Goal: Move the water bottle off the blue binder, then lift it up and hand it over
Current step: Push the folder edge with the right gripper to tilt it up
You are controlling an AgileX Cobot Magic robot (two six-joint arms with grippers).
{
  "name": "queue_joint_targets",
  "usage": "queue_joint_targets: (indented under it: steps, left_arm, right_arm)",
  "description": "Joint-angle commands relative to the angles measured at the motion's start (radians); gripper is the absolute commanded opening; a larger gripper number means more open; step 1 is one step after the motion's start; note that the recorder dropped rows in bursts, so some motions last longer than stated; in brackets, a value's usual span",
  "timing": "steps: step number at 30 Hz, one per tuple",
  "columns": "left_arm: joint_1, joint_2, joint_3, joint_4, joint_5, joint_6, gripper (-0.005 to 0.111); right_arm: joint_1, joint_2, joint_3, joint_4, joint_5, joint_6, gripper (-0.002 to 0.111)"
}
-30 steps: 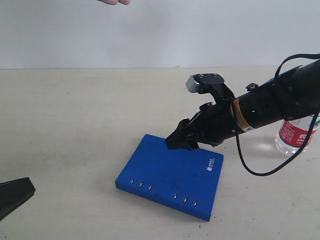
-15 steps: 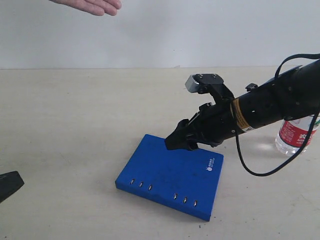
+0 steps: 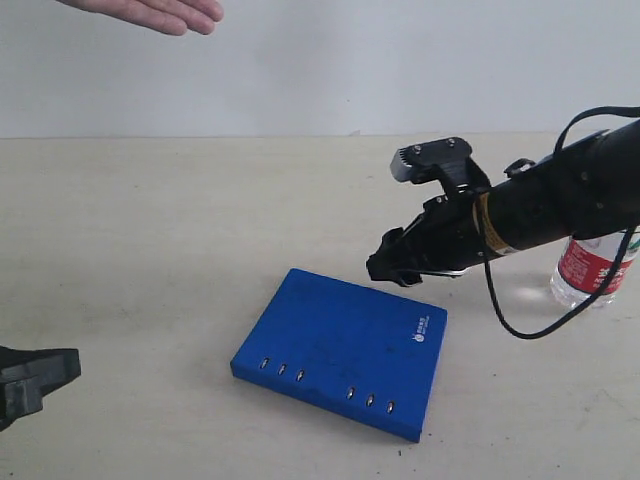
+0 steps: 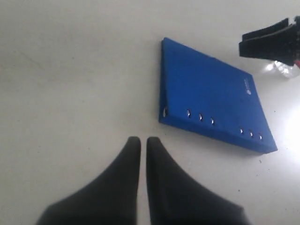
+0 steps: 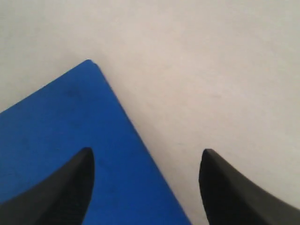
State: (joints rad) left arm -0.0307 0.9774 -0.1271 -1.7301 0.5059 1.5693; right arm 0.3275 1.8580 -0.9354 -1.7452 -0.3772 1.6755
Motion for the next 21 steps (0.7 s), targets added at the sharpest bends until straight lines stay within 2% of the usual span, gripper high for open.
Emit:
queue_joint_targets:
  steps: [1,5,8,14,17,19,21]
  left_arm:
    - [-0.001,0.150,-0.051,-0.014,0.020,0.028,0.004]
    - [-0.001,0.186,-0.078,-0.014,0.024,0.047,0.004]
    - [-0.001,0.186,-0.077,-0.014,0.036,0.050,0.004]
    - [-0.001,0.186,-0.084,-0.014,0.097,0.050,0.004]
    - [-0.001,0.186,-0.088,-0.014,0.097,0.050,0.004]
    - [-0.001,0.186,-0.088,-0.014,0.097,0.050,0.004]
    - [-0.001,0.186,-0.088,-0.014,0.097,0.050,0.004]
  right_arm:
    - [-0.078,0.012,-0.007,0.001,-0.042,-0.001,0.058]
    - [-0.134,0.081,-0.007,0.001,-0.146,0.011,0.058]
    - [-0.136,0.123,-0.007,0.001,-0.234,0.026,0.058]
    - [-0.136,0.124,-0.004,0.001,-0.288,0.109,0.058]
    - [-0.136,0.124,-0.004,0.001,-0.387,0.112,0.058]
    - [-0.136,0.124,-0.004,0.001,-0.392,0.091,0.058]
    - [-0.136,0.124,-0.004,0.001,-0.324,0.086,0.058]
